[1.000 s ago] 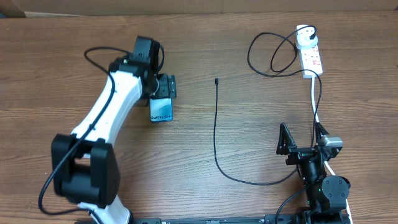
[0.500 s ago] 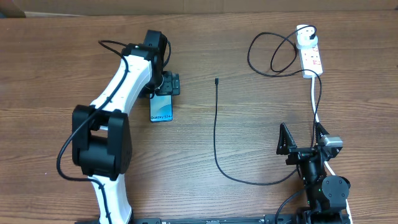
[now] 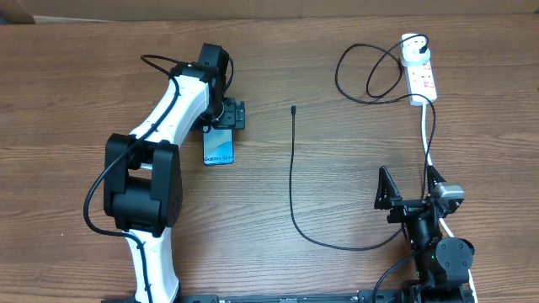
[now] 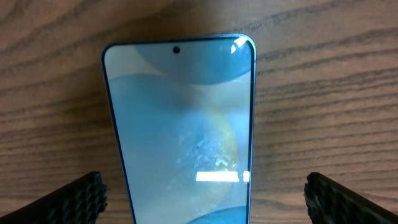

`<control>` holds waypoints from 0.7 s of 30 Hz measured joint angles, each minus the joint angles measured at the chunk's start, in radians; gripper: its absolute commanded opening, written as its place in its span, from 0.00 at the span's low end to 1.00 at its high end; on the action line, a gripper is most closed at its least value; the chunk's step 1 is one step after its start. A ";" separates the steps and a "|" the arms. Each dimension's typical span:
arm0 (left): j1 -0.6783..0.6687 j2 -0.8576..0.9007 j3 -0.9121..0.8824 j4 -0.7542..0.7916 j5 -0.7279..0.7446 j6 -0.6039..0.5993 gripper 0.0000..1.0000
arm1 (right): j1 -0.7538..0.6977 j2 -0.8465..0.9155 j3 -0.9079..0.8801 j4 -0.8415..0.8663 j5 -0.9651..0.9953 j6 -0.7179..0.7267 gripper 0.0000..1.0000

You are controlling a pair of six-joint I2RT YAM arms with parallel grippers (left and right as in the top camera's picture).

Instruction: Plug charger to phone and switch on socket

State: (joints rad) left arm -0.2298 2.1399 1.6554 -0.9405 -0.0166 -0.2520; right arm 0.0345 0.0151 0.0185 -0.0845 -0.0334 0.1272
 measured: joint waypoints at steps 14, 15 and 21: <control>0.000 0.002 -0.108 0.105 -0.006 0.024 0.97 | 0.000 0.000 0.000 0.001 0.000 0.000 1.00; 0.000 0.003 -0.108 0.106 -0.007 0.024 0.96 | 0.000 0.000 0.000 0.000 0.000 0.000 1.00; 0.008 0.003 -0.110 0.113 -0.011 0.027 0.93 | 0.000 0.000 0.000 0.001 0.000 0.000 1.00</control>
State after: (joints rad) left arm -0.2218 2.1426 1.5452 -0.8280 -0.0277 -0.2249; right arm 0.0345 0.0151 0.0185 -0.0837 -0.0334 0.1272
